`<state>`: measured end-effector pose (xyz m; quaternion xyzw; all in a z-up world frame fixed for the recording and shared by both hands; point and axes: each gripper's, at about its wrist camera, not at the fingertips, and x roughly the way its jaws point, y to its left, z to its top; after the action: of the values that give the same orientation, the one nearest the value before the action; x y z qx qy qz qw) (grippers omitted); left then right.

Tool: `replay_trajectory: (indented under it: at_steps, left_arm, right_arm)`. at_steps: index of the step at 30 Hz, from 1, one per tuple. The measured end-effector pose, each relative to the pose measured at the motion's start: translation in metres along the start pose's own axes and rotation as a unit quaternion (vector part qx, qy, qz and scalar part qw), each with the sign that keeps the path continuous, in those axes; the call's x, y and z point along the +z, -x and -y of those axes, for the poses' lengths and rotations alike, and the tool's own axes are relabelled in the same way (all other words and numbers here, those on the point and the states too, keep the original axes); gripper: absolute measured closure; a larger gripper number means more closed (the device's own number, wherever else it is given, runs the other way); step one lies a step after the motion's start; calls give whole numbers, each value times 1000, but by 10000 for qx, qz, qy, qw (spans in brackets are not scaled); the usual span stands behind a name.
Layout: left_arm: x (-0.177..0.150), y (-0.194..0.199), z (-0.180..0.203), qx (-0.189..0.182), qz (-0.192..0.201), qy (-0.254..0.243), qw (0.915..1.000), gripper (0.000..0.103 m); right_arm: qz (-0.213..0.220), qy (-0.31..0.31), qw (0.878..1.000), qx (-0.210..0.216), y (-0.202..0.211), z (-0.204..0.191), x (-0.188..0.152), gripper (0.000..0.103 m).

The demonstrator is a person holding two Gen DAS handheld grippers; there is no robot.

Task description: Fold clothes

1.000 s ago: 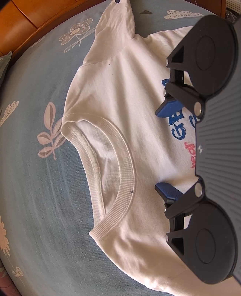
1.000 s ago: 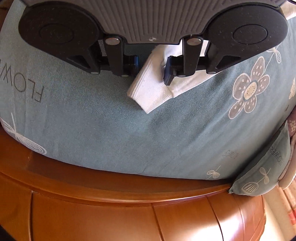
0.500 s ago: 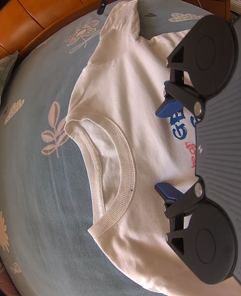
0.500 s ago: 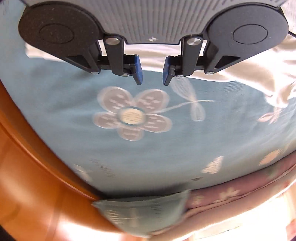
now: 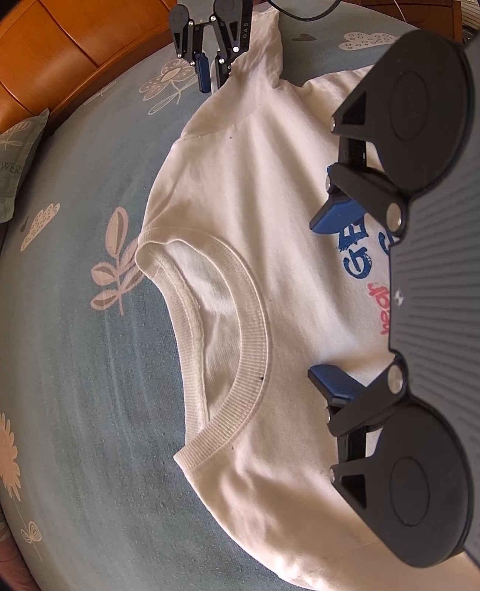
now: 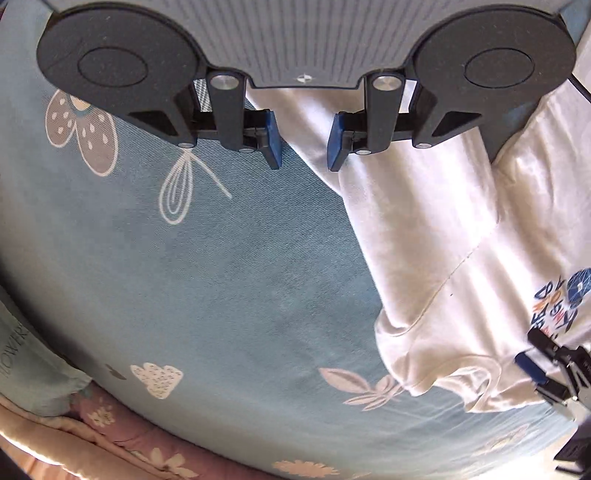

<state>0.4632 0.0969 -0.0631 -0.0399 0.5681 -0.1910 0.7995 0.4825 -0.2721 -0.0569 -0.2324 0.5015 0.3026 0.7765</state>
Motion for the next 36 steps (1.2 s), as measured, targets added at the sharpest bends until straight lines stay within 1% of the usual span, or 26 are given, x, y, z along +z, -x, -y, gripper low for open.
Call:
replay_trajectory:
  at_steps: [1,2,3,4,6,8,10,11,12,14,17,21,24,28,31,34,35,36]
  left_arm:
    - [0,0,0,-11,0,13,10000,25]
    - [1,0,-1,-22,0,32,10000,25]
    - [1,1,-1,-33,0,50,10000,25]
    - [1,1,-1,-44,0,69,10000,25]
    - [3,3,-3,-81,8,161,9998,26]
    - [5,5,-3,-121,47,253,9996,26]
    - [7,10,-2,-147,118,227,9996,26]
    - [8,12,0,-159,166,167,9996,26]
    - [10,15,1,-172,215,107,9996,26]
    - [13,16,6,-187,263,-9,9995,26]
    - [17,15,10,-211,275,-95,9994,26]
    - [17,11,9,-255,280,9,9993,26]
    - [13,11,5,-254,273,79,9993,26]
    - [7,11,-3,-234,283,218,9991,26]
    - [2,9,-9,-202,276,338,9988,26]
    - [1,9,-11,-225,297,373,9986,26]
    - [1,9,-11,-230,299,362,9986,26]
    - [1,9,-11,-237,300,358,9986,26]
  right_arm:
    - [-65,9,9999,119,0,0,1,79]
    - [-130,17,9996,239,0,0,3,98]
    - [-137,102,9997,162,1,-2,4,99]
    - [-119,223,9997,-6,2,-6,5,99]
    - [175,-169,9987,-444,10,3,6,99]
    - [449,-688,9927,-880,16,15,6,99]
    - [446,-896,9875,-1220,17,18,6,97]
    - [430,-985,9863,-1254,18,18,6,93]
    - [480,-1042,9861,-1200,20,16,7,92]
    - [721,-1096,9869,-943,27,11,13,91]
    - [949,-1096,9874,-628,23,5,33,81]
    - [1156,-1014,9879,-183,5,-3,64,80]
    - [1062,-866,9905,99,-10,-15,78,80]
    - [876,-577,9940,316,-19,-34,80,80]
    - [697,-442,9963,226,-27,-39,82,74]
    - [576,-469,9969,253,-33,-43,83,73]
    - [551,-453,9971,260,-34,-44,83,77]
    - [529,-358,9976,284,-33,-47,84,92]
